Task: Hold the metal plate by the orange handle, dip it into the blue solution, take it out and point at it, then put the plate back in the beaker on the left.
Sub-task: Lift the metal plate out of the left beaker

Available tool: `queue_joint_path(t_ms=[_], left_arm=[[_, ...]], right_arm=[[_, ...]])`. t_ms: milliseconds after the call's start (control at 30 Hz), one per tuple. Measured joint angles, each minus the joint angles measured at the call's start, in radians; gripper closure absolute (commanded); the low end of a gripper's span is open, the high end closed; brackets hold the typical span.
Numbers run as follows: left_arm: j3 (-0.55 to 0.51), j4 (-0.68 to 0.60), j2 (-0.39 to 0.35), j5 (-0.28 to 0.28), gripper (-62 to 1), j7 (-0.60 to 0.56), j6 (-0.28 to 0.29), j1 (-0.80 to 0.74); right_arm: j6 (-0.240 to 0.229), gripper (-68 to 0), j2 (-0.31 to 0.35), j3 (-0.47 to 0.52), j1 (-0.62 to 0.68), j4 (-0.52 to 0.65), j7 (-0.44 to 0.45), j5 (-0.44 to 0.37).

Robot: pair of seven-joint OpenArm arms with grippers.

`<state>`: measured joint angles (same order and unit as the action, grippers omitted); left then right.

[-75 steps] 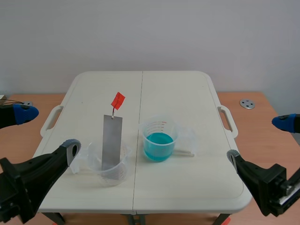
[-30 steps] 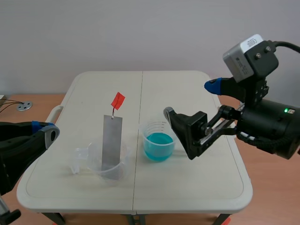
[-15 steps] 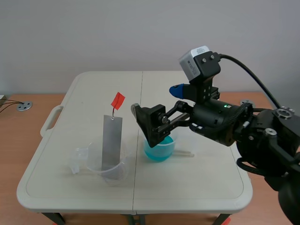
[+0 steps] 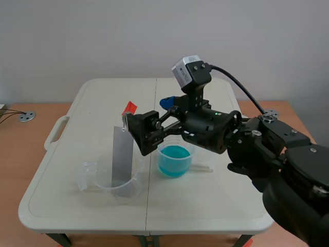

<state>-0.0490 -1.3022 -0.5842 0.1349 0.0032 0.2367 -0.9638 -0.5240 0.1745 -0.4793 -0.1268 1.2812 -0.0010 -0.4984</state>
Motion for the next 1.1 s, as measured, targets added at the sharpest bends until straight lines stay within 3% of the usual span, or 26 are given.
queue_joint_path(t_ms=[167,367,467,667,1100], left_arm=[[0.026,0.063,0.0,0.0,-1.5,0.0,0.003,0.031],[0.025,0.062,0.0,0.0,-1.5,0.0,0.007,0.03],[0.025,0.059,0.0,0.0,-1.5,0.0,0.008,0.03],[0.025,0.058,0.0,0.0,-1.5,0.0,0.008,0.03],[0.025,0.056,0.0,0.0,-1.5,0.0,0.008,0.03]], right_arm=[[-0.002,-58.6,-0.003,-0.027,-0.049,-0.034,0.003,-0.046],[-0.049,-58.6,-0.037,-0.05,-0.113,-0.15,0.002,-0.073],[-0.05,-58.6,-0.055,-0.064,-0.125,-0.18,0.0,-0.089],[-0.092,-51.9,-0.067,-0.084,-0.134,-0.194,0.002,-0.113],[-0.094,-49.5,-0.096,-0.088,-0.133,-0.194,-0.02,-0.113]])
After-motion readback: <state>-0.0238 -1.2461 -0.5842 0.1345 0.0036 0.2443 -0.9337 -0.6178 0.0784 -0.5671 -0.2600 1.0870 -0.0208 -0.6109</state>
